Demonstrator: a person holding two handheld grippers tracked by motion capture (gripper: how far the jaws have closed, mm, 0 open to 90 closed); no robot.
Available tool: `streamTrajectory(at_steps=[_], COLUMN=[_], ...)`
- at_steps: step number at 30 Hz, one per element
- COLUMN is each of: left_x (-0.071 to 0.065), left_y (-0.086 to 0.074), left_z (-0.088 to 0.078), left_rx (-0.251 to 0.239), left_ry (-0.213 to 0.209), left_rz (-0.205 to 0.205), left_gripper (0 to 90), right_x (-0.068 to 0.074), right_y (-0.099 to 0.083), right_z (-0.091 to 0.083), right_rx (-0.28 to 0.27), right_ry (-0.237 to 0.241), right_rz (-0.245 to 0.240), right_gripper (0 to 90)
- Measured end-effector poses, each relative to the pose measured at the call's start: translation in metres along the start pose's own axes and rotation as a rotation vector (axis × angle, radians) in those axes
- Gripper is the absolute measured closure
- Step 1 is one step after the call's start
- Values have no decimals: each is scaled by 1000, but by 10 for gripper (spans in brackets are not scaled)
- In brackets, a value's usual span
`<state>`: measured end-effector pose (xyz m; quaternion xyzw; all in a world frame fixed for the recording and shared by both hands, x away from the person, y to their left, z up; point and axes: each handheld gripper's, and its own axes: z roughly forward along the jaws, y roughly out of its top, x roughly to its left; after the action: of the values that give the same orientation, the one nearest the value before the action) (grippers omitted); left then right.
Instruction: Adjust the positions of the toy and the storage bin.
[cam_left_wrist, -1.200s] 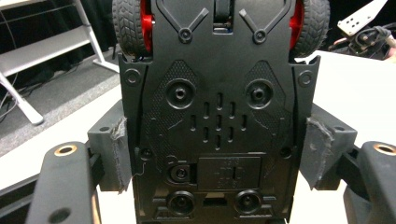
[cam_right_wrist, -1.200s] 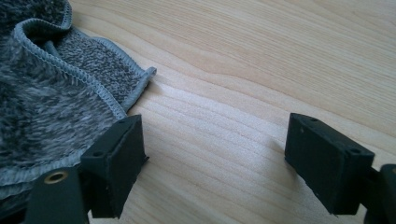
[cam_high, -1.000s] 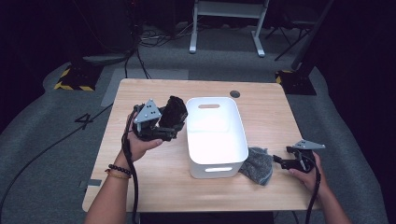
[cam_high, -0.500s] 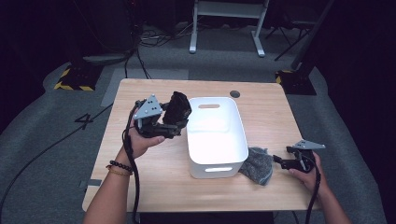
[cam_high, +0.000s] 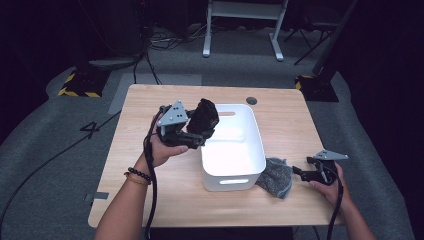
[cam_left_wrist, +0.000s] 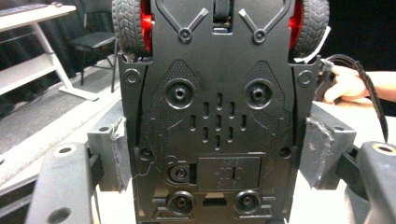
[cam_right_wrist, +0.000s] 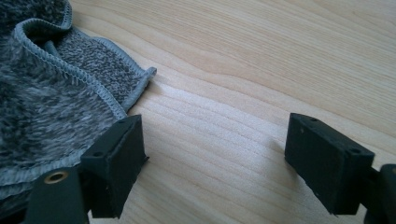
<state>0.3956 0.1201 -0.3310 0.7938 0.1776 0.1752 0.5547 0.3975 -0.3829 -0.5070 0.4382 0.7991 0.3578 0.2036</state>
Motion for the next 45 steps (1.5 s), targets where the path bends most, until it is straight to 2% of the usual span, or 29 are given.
streamTrajectory(at_steps=[7, 19, 26, 30, 32, 35, 42, 45], left_x=[-4, -9, -9, -6, -4, -4, -3, -3], left_y=[2, -3, -8, -15, -18, -19, -26, -29], left_z=[16, 38, 42, 43, 45, 48, 54, 55], left_rx=[6, 40, 62, 74, 65, 71, 83, 90], left_ry=[-37, -95, -119, -129, -152, -153, -207, -215], left_rz=[5, 1, 1, -16, -29, -20, -19, -20], left_gripper=[262, 262, 262, 262, 262, 261, 261, 261], right_x=[0, 0, 0, 0, 0, 0, 0, 0], right_y=[0, 0, 0, 0, 0, 0, 0, 0], right_z=[0, 0, 0, 0, 0, 0, 0, 0], right_rx=[1, 0, 0, 0, 0, 0, 0, 0], right_ry=[0, 0, 0, 0, 0, 1, 1, 1], right_rz=[1, 1, 0, 0, 1, -1, -1, -1], right_gripper=[202, 202, 203, 203, 203, 202, 203, 203])
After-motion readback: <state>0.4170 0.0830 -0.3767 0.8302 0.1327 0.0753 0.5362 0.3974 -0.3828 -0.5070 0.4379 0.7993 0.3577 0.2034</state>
